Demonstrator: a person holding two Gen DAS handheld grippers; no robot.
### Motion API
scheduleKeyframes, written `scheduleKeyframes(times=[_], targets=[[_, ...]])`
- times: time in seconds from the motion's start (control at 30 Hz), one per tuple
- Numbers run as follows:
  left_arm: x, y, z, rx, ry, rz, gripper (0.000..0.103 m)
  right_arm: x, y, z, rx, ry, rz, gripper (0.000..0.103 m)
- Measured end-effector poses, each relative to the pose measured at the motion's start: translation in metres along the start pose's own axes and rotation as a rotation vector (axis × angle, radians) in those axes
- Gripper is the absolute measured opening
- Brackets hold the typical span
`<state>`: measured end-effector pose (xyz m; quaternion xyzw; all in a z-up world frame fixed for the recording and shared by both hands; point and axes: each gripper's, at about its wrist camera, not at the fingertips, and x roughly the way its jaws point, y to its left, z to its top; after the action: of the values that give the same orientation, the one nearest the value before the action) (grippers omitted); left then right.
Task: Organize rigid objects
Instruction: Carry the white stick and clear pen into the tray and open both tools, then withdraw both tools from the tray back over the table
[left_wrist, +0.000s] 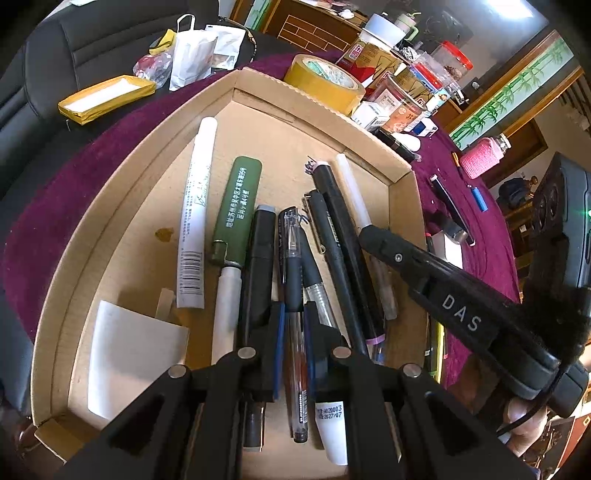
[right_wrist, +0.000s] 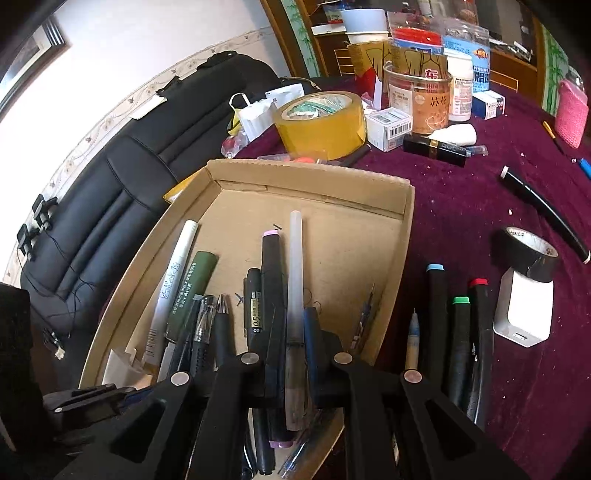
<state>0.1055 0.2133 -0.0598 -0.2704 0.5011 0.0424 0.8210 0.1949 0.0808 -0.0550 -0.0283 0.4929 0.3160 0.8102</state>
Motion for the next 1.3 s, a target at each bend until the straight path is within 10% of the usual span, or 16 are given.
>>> scheduleKeyframes(times=[0.2,0.37,0.73,1.3], targets=[[0.000,-0.003,-0.001,0.023,0.001,0.016,0.010,0.000,-0.002,0.000,0.011,0.005,0.012,0.011],[-0.002,-0.006,-0.001,0.022,-0.010,-0.004,0.035,-0.003,-0.006,0.000,0.024,0.007,0.037,0.022],[-0.038,-0.034,-0.024,0.088,-0.111,-0.009,0.053,-0.084,-0.035,-0.033,0.109,-0.110,0.093,0.034],[-0.052,-0.098,-0.104,0.264,-0.105,-0.067,0.059,-0.109,-0.117,-0.123,0.261,-0.091,0.012,0.034]])
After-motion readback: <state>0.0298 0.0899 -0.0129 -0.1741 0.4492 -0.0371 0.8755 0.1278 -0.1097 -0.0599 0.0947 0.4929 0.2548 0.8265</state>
